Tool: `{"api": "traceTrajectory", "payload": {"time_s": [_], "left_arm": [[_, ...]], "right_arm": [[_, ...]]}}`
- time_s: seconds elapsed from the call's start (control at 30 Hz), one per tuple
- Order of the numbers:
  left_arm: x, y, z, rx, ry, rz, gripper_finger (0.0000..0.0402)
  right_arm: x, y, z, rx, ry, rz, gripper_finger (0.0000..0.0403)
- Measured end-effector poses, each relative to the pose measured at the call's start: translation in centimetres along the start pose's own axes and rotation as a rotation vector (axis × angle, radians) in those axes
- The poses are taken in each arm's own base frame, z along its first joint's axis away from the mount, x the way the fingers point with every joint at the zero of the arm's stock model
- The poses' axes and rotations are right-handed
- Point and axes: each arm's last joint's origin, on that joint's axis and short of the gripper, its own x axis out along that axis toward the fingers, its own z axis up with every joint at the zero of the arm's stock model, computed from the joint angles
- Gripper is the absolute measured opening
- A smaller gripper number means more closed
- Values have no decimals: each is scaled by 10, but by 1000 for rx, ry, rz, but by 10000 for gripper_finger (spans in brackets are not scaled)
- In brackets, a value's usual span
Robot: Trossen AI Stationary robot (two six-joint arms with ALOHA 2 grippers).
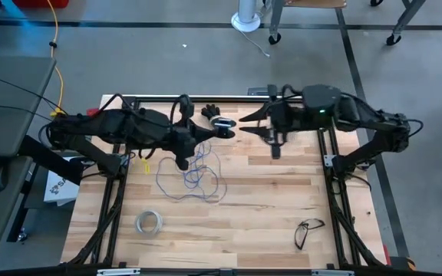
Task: Coil cords
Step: Coil the blue wire onto the black spool
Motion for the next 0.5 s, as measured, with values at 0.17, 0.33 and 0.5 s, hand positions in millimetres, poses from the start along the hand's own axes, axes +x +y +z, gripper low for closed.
{"api": "traceTrajectory", "payload": {"time_s": [0.17, 0.33, 0.5], "left_arm": [[1, 0, 0, -105, -47, -66, 0], [-1, 1, 0, -119, -57, -69, 0], [1, 3, -3, -125, -52, -68, 0]], "right_arm": [[14, 1, -7, -70, 59, -57, 90], [13, 0, -6, -83, 51, -74, 90], [13, 3, -8, -81, 68, -54, 90]]}}
